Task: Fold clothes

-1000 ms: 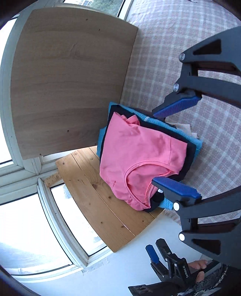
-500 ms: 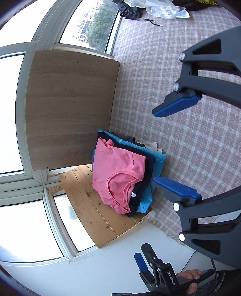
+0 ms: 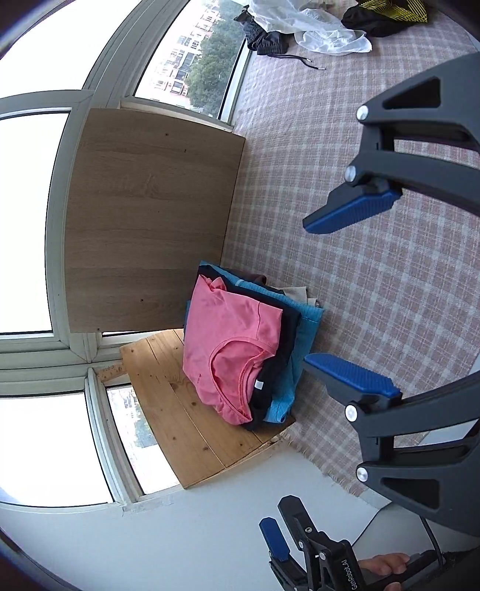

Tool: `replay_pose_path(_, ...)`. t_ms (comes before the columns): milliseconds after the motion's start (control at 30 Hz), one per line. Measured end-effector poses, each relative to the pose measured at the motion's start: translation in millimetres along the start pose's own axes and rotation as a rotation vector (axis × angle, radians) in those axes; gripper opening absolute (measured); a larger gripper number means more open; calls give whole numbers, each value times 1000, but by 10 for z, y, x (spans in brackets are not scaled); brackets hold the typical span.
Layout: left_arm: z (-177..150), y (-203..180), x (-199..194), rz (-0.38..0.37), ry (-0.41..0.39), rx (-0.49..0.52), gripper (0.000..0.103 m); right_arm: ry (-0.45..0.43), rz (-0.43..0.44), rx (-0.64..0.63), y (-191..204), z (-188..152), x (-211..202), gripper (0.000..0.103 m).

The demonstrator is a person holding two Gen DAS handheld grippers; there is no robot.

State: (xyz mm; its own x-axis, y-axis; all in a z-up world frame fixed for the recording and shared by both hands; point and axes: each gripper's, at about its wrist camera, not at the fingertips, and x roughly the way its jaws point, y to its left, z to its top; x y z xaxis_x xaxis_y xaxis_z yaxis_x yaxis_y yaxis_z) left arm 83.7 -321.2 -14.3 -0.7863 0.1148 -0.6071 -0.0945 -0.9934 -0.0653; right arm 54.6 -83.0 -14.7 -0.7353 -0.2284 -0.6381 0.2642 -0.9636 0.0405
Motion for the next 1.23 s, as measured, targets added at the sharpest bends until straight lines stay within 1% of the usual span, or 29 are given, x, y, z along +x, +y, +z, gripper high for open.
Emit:
replay_pose_path(100, -23, -40, -12, -7, 6, 1, 76, -3, -19, -9, 16, -15, -40, 67)
replay_pose_path(233, -45, -75, -1, 0, 21, -8, 76, -16, -65, -13, -11, -37, -104, 67)
replay_pose_path(467, -92, -148, 45, 9, 45, -17, 76, -4, -118, 9, -177, -88, -129, 67)
replay_pose_path(567, -110, -204, 87, -10, 60, -20, 76, 10, -136, 22, -271, -138, -135, 67)
replay_pose_path(900, -141, -521, 281, -53, 110, 13, 77, 46, -202, 60, -622, -278, -226, 67)
replay_pose_path(1067, -130, -628, 310, -46, 112, 26, 77, 45, -204, 64, -716, -280, -250, 67)
replay_pose_path(1233, -132, -646, 335, -40, 121, 19, 77, 53, -194, 59, -738, -282, -215, 67)
